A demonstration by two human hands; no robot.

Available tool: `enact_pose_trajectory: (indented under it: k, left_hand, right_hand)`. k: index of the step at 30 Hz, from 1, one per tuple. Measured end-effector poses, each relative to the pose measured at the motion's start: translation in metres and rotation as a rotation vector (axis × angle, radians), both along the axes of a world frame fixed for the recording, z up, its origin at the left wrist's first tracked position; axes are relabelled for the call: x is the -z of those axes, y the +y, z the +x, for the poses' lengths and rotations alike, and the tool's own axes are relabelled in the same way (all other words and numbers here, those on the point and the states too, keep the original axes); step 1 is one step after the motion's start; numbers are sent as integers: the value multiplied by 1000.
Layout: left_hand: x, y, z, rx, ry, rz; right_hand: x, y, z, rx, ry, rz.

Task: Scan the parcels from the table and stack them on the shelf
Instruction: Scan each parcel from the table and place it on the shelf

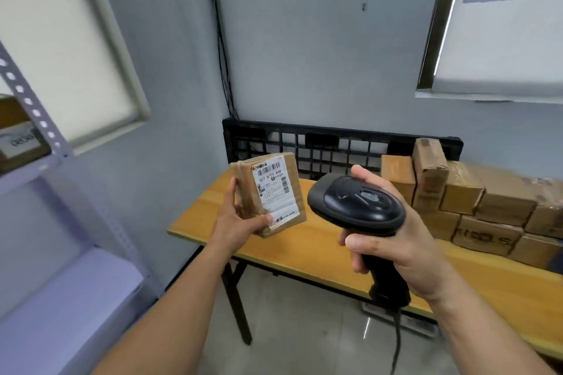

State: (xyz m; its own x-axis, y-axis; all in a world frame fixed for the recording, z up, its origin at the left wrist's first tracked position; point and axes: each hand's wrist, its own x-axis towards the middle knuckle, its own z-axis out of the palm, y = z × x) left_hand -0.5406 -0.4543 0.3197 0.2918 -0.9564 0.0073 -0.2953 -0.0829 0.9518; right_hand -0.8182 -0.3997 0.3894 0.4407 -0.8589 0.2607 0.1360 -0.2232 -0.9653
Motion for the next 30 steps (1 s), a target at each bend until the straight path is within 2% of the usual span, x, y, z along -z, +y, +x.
enact_pose_trajectory:
  k: [9, 13, 21, 30]
  left_hand:
    - [1, 22, 123, -83, -30, 31]
    - [1, 28, 157, -102, -69, 39]
    - [6, 46, 187, -182, -47, 25]
    - [-19, 71, 199, -299, -46, -9]
  right_hand:
    - [3, 12, 120, -89, -35, 31]
    - [7, 13, 150, -79, 12, 11]
    - [8, 7, 178, -139, 54, 3]
    - [0, -10, 197, -249, 37, 22]
